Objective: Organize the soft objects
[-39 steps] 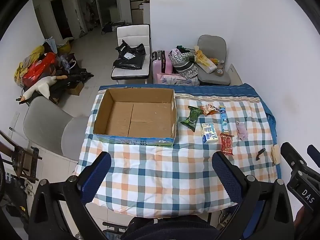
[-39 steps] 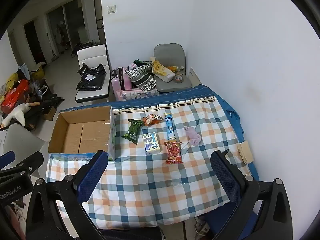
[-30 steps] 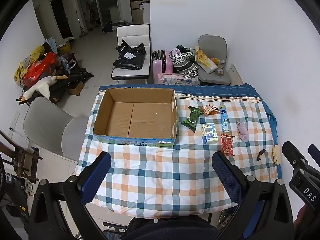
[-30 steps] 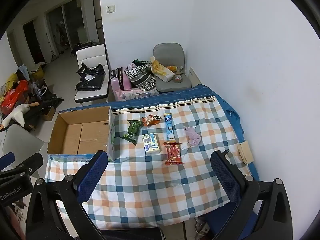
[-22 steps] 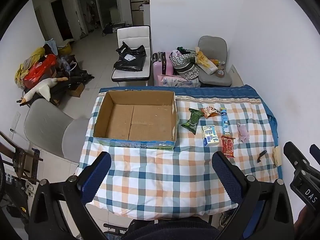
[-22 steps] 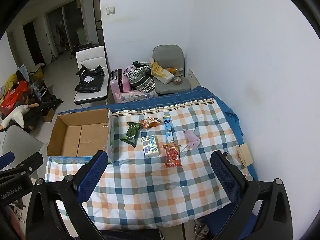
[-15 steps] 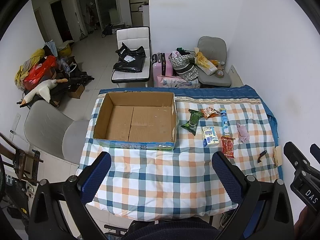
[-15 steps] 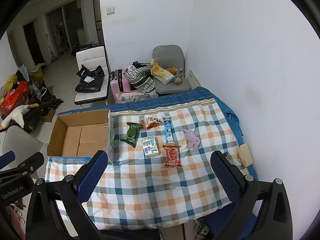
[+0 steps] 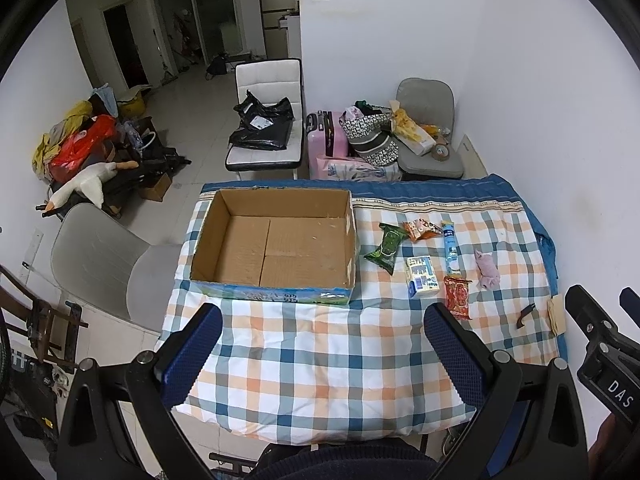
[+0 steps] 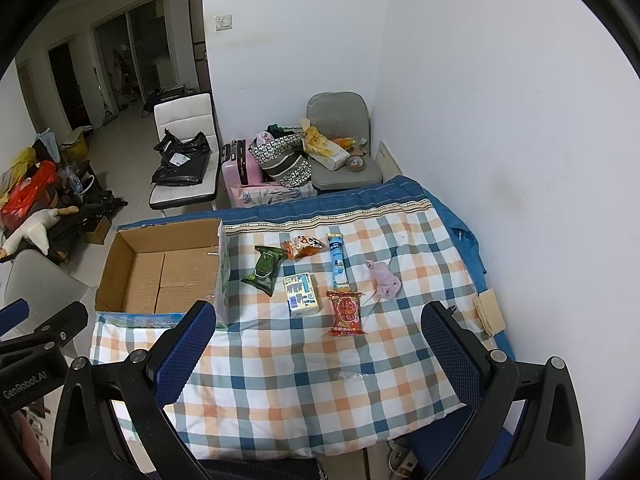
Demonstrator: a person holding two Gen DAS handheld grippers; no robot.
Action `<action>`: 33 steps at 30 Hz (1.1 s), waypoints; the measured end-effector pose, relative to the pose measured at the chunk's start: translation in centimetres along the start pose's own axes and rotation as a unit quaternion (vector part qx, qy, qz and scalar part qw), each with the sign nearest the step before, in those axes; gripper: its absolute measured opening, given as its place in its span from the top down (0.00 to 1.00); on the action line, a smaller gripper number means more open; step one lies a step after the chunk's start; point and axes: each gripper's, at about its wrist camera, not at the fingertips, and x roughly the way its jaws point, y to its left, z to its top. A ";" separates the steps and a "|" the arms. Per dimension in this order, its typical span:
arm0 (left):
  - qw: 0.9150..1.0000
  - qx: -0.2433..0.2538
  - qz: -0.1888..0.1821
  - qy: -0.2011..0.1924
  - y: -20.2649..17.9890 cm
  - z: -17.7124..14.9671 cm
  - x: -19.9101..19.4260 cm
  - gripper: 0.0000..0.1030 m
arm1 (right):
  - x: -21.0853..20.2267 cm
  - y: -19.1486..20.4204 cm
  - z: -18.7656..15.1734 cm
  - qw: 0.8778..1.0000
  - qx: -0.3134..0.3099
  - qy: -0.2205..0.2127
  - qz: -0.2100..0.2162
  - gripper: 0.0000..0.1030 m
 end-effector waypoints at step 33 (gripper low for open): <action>1.000 -0.006 0.014 -0.014 1.1 -0.6 -0.8 0.00 | -0.8 0.6 0.3 1.000 -0.010 -0.018 0.004 0.00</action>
